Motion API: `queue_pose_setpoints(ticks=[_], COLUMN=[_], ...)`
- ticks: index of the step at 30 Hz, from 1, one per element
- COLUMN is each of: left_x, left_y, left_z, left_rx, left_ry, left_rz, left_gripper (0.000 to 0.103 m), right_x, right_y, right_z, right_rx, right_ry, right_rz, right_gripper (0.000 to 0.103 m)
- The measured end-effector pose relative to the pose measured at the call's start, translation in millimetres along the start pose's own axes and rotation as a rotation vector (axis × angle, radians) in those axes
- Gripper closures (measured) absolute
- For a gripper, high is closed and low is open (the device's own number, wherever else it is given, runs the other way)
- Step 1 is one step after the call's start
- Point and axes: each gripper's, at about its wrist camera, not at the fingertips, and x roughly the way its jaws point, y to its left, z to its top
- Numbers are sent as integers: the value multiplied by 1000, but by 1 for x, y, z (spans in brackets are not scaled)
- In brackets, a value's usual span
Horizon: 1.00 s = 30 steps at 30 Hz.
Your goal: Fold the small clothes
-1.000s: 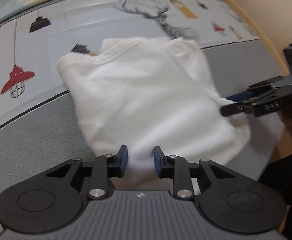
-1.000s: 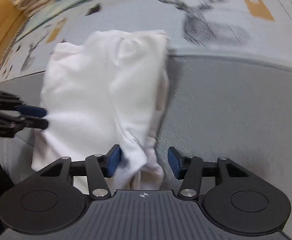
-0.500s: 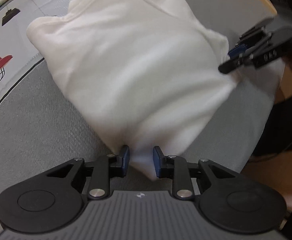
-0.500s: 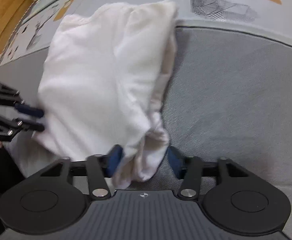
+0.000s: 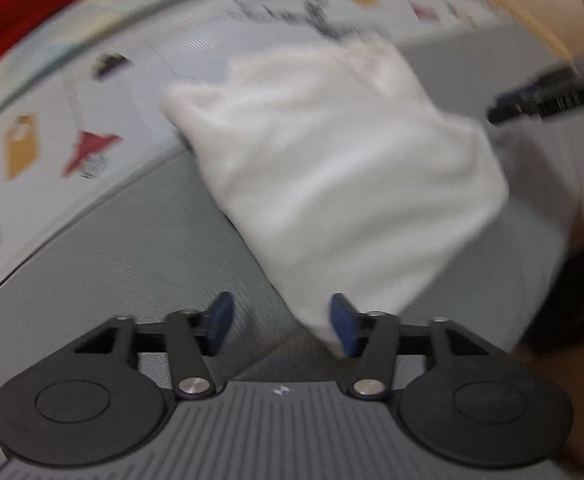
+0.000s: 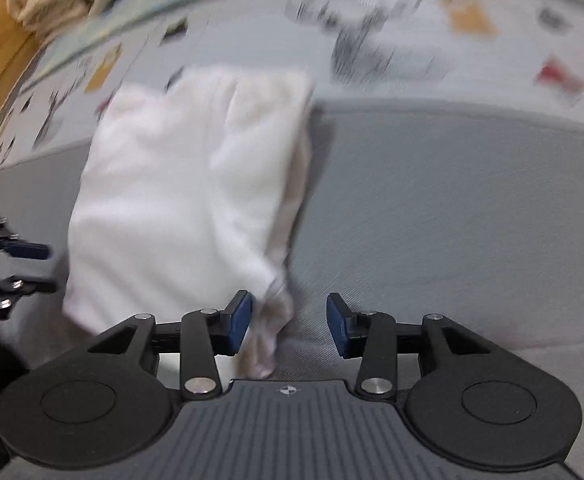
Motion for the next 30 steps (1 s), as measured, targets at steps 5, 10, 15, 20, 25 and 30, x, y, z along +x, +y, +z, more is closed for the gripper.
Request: queue_pose_setpoints(ticks=[5, 10, 15, 20, 25, 30], left_x=[-50, -99, -128, -93, -67, -56], left_y=[-15, -42, -67, -97, -94, -94], left_z=[-1, -25, -67, -107, -91, -86], left_rx=[-147, -286, -396, -398, -435, -440], left_ry=[-178, -299, -414, -430, -319, -299], left_rz=[97, 186, 238, 298, 221, 232], left_gripper=[18, 6, 0, 0, 0, 0], right_x=[-62, -98, -113, -101, -84, -82], right_y=[33, 64, 82, 118, 130, 123], right_z=[-18, -67, -119, -130, -129, -126], right_rx=[5, 89, 132, -39, -101, -31], right_ry=[-278, -429, -474, -473, -421, -403], right_rz=[-83, -78, -96, -210, -216, -203], right_gripper=[41, 28, 20, 14, 14, 14])
